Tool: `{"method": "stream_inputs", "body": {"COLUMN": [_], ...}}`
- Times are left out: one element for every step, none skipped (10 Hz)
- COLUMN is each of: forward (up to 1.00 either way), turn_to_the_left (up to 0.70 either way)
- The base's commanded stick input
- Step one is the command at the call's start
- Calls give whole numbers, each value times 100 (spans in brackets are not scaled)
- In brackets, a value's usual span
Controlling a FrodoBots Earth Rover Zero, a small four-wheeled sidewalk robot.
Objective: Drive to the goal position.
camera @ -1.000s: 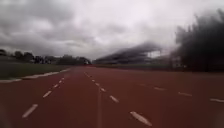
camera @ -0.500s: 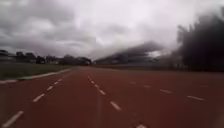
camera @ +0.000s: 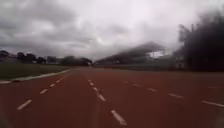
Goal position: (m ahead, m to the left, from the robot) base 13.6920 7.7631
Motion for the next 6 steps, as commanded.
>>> {"method": "stream_inputs", "body": {"forward": [70,70,70,70,70,70], "turn_to_the_left": [35,35,35,35,35,35]}}
